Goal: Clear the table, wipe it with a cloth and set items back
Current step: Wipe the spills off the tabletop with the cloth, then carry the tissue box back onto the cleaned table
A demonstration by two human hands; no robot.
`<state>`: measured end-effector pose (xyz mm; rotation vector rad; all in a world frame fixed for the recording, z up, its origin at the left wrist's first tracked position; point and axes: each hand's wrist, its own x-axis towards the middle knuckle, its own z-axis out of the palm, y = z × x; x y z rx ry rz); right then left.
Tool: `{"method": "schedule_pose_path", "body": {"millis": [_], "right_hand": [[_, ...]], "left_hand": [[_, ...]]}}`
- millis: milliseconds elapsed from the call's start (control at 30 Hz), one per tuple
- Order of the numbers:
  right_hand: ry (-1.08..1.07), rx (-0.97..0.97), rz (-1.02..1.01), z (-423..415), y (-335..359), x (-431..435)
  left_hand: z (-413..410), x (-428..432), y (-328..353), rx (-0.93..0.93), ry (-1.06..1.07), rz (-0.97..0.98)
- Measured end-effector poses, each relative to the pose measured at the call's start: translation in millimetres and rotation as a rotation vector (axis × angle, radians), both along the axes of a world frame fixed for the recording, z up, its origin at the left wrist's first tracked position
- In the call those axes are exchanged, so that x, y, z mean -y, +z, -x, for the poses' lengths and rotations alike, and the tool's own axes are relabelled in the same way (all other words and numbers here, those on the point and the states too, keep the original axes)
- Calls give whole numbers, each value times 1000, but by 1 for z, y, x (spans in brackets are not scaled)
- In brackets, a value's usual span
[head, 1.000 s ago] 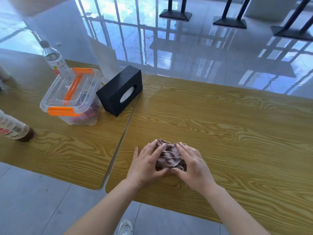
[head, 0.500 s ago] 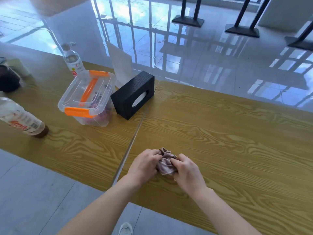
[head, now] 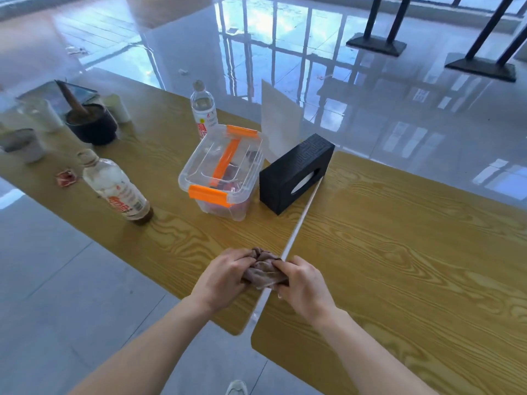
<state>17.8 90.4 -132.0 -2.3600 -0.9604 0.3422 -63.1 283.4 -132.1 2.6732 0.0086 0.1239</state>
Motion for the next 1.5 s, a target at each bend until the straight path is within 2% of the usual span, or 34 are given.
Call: {"method": "schedule_pose_path", "body": {"millis": [167,433,700,867,1000,1133,1333,1500], "right_hand": [[63,-1,-42,-1,4,-49],[92,103,-54,-4,-1,-98],[120,57,53,-10,-4,-102],[108,5,72,-15,9,-94],[-9,83,62,-35,31,-76],[-105,134,43,-68,60,-54],[-99,200,45,-123,99,-34],[-73,225,72,-176,113,-22]], "left_hand": [[14,-41,-1,-37,105,-8],[22,-82,-8,-49,222,-3],[25,-83,-6,-161,243,-3],[12,-70,13,-86,255,-47],[-3,-52,36,27,166,-15],[-24,-34,54,65,98,-16],[-63,-2,82,109,87,-51],[-115,25,97,105,167,-138]]}}
